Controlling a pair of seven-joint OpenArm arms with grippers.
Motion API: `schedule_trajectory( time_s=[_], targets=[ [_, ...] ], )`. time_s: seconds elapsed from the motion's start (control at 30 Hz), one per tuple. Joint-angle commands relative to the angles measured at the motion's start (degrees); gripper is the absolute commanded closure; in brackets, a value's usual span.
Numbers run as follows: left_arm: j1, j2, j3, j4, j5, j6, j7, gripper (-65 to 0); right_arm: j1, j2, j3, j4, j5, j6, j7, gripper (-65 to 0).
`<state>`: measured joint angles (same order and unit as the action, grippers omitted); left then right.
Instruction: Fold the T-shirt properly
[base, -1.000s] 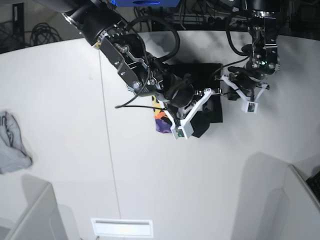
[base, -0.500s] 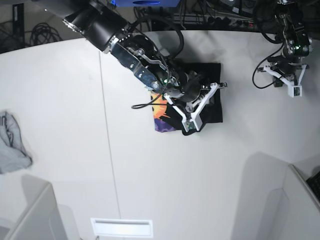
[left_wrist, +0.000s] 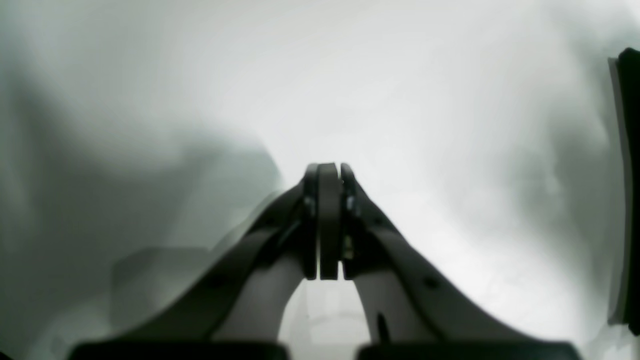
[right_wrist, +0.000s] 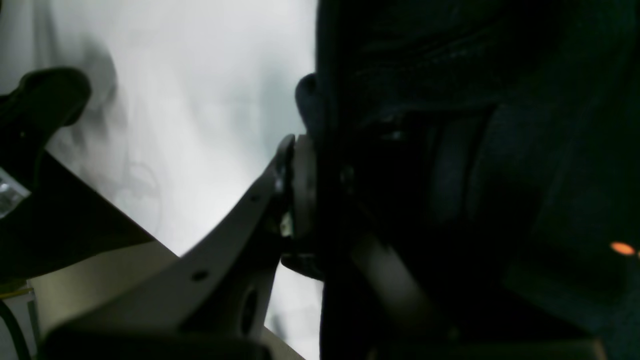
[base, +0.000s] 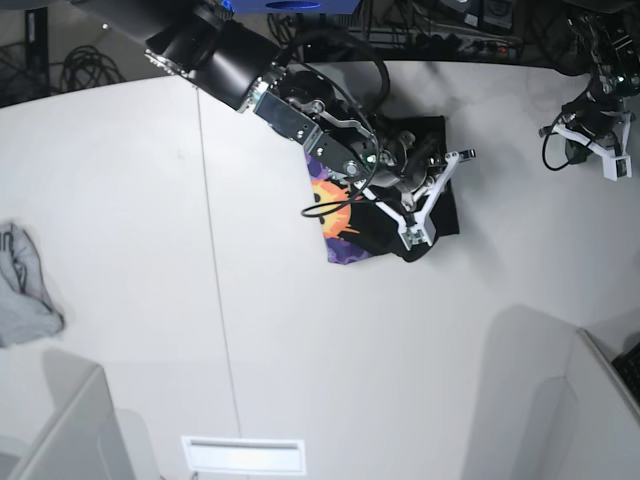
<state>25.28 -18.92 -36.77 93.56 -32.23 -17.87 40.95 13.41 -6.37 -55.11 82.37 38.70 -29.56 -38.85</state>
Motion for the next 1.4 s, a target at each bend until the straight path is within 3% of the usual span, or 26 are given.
schedule_trajectory(
  time_s=[0.0,0.07,0.17,0.7,0.9,1.0,1.1,1.17,1.23,1.33,1.37],
  targets=[
    [-0.09,-0.99,-0.54,0.82,-0.70,-0.02,-1.17,0.0,1.23,-0.88,0.12,1.02,0.03,0.24,1.09,-7.1],
    [-0.18,-0.99,-0.54,0.82,-0.70,-0.02,-1.17,0.0,1.32,-0.88,0.04,1.37,0.03,0.15,1.00,-20.6],
    [-0.18,-1.08,-0.72,0.82,-0.70,-0.02,-1.17,0.0,1.32,-0.88,-0.05,1.72,0.03,0.15,0.83,-31.8],
    [0.26,-1.96,-13.03,-0.42,-0.87,-0.11,-1.17,0.0,7.12,-1.41,-16.32,3.92,0.12,0.86,0.83,-32.7],
    [0.00,-1.87,-12.50,-0.68,-0.96,-0.11,-1.17,0.0,10.63,-2.02,-21.77,5.15,0.20,8.07,0.74,-32.4],
    [-0.27,-1.87,-12.76,-2.61,-1.05,-0.11,-1.17,0.0,10.90,-1.50,-21.50,9.28,0.03,8.59,0.74,-32.0],
    [-0.35,-1.87,-12.59,-3.67,-1.13,-0.11,-1.17,0.0,10.99,2.37,-19.57,14.82,0.03,8.51,0.74,-31.8],
    [-0.27,-1.79,-12.50,-3.67,-1.13,-0.20,-1.17,0.0,9.40,4.39,-15.88,17.46,-0.06,8.51,0.74,-28.4],
    [0.00,-1.70,-12.50,-3.40,-1.13,-0.37,-1.17,0.0,7.47,5.89,-11.13,18.77,-0.06,8.51,0.83,-19.7],
    [0.09,-1.35,-12.32,-2.70,-1.22,-5.21,-1.08,0.0,4.74,8.44,-3.57,20.18,0.03,8.59,0.83,-0.5],
    [0.17,-0.64,-11.97,-2.26,-1.22,-6.79,-0.20,0.0,3.78,9.49,-1.28,21.06,0.03,8.59,1.00,0.0]
  ],
)
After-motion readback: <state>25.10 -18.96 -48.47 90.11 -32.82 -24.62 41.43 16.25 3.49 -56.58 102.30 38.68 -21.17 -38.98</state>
